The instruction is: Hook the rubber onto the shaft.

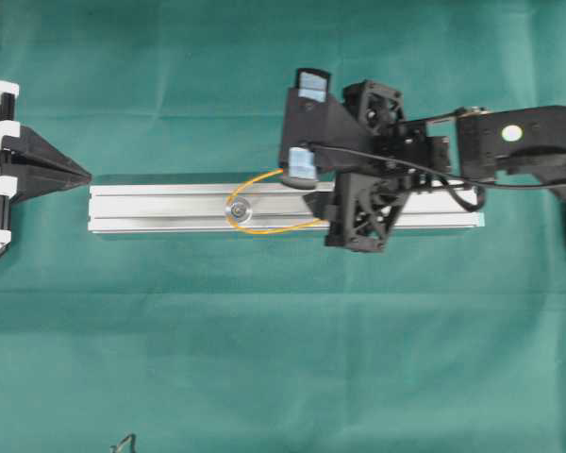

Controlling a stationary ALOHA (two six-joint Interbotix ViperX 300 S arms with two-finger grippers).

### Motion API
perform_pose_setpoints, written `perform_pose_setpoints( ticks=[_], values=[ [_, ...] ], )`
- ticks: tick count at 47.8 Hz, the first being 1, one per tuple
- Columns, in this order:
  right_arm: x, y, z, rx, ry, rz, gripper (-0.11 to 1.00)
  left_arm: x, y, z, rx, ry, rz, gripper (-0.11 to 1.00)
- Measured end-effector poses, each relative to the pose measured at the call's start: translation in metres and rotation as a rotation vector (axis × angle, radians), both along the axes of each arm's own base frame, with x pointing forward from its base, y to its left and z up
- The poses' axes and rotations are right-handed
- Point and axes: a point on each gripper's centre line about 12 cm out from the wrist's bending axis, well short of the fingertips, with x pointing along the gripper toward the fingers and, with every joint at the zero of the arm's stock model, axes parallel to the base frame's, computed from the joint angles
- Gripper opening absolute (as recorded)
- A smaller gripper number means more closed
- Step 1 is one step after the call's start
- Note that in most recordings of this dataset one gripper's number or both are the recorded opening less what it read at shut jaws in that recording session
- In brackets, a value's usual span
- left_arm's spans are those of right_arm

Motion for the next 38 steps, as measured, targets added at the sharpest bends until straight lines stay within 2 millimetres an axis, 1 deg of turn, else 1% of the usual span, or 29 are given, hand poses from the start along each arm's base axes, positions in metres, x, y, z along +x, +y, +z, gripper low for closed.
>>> perform_pose_setpoints(
  ticks=[10, 20, 38],
  values=[
    [-0.021, -0.001, 0.002, 0.005, -0.029, 0.002, 0.64, 0.000, 0.000, 0.000, 0.000, 0.000, -0.001, 0.00],
    [-0.042, 0.000, 0.008, 0.011, -0.093, 0.014, 0.64, 0.000, 0.000, 0.000, -0.002, -0.002, -0.001, 0.00],
    [-0.073, 0.000, 0.020, 0.017, -0.206, 0.033, 0.64, 0.000, 0.000, 0.000, -0.002, -0.002, 0.000, 0.00]
  ],
)
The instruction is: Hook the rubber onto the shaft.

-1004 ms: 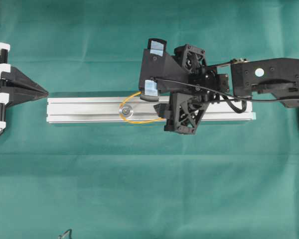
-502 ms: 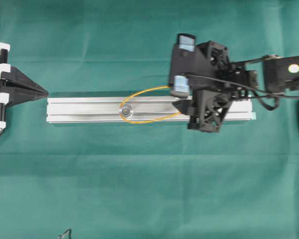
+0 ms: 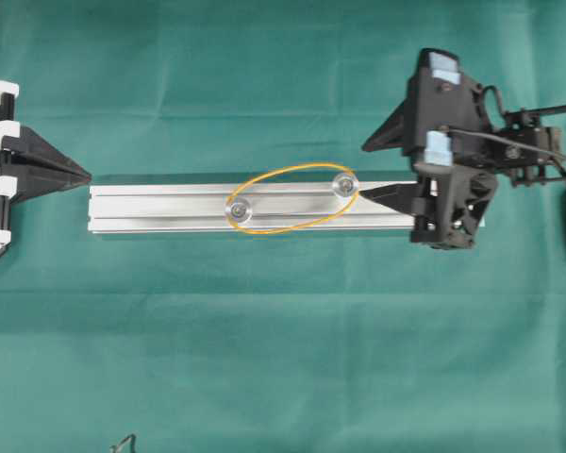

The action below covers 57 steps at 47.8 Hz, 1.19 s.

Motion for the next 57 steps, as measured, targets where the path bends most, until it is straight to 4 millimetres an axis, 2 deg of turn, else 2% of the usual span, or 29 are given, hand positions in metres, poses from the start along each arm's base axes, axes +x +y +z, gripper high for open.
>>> perform_pose_setpoints(
  ticks=[15, 57],
  values=[
    [-0.019, 0.000, 0.004, 0.003, -0.026, 0.002, 0.64, 0.000, 0.000, 0.000, 0.002, 0.002, -0.002, 0.00],
    [-0.021, 0.000, 0.001, 0.002, -0.018, 0.002, 0.64, 0.000, 0.000, 0.000, 0.002, 0.002, -0.002, 0.00]
  ],
)
